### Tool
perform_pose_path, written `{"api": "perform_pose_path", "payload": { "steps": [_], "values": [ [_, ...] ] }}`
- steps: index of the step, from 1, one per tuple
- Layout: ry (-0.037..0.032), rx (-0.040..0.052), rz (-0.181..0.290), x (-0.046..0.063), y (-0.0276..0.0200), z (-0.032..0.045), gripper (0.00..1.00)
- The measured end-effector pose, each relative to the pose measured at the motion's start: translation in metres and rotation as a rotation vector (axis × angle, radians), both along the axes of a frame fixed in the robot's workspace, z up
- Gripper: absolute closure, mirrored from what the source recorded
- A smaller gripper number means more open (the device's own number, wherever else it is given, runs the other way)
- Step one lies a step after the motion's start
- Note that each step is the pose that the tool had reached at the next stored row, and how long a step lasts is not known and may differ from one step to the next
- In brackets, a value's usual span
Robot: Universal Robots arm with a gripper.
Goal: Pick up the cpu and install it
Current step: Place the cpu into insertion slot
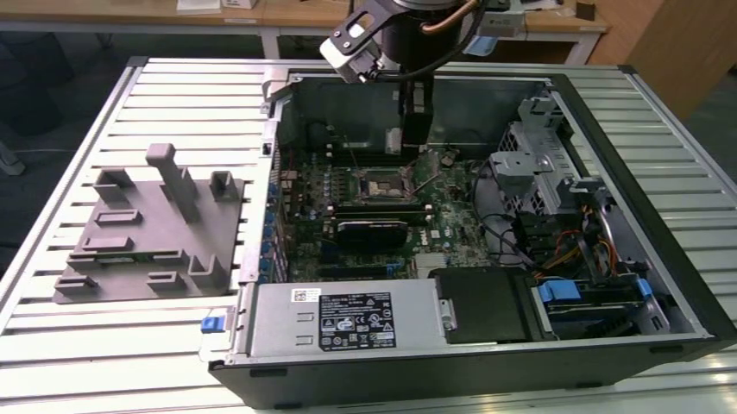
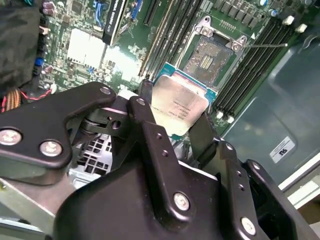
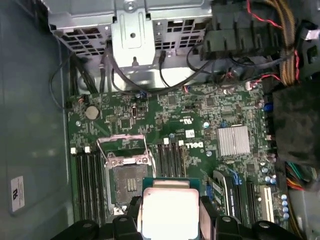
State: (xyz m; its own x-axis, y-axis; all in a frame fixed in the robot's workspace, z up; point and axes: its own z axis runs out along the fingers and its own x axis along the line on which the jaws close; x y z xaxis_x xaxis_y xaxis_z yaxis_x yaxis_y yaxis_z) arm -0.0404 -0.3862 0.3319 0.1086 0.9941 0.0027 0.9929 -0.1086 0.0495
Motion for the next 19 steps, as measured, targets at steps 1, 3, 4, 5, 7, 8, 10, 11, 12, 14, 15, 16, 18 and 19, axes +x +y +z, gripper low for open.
{"api": "perform_pose_path", "payload": {
  "steps": [1, 3, 4, 5, 7, 8, 10, 11, 12, 14, 15, 16, 18, 19],
  "values": [
    [-0.0045, 0.0002, 0.002, 0.000, 0.0000, -0.0008, 0.46],
    [-0.0267, 0.0001, 0.003, -0.001, 0.0000, -0.0015, 0.46],
    [-0.0328, 0.0002, 0.004, -0.001, 0.0002, -0.0024, 0.46],
    [-0.0355, 0.0004, 0.010, -0.002, 0.0006, -0.0037, 0.46],
    [-0.0359, 0.0008, 0.038, -0.002, 0.0007, -0.0058, 0.46],
    [-0.0360, 0.0012, 0.055, -0.002, 0.0007, -0.0065, 0.46],
    [-0.0359, 0.0017, 0.089, -0.002, 0.0007, -0.0080, 0.46],
    [-0.0359, 0.0020, 0.105, -0.002, 0.0007, -0.0087, 0.46],
    [-0.0359, 0.0023, 0.120, -0.002, 0.0007, -0.0094, 0.46],
    [-0.0359, 0.0027, 0.145, -0.002, 0.0007, -0.0108, 0.46],
    [-0.0359, 0.0028, 0.153, -0.002, 0.0007, -0.0116, 0.46],
    [-0.0359, 0.0029, 0.156, -0.002, 0.0007, -0.0122, 0.46],
    [-0.0358, 0.0029, 0.160, -0.003, 0.0007, -0.0135, 0.46],
    [-0.0359, 0.0030, 0.160, -0.004, 0.0008, -0.0140, 0.46]
  ]
}}
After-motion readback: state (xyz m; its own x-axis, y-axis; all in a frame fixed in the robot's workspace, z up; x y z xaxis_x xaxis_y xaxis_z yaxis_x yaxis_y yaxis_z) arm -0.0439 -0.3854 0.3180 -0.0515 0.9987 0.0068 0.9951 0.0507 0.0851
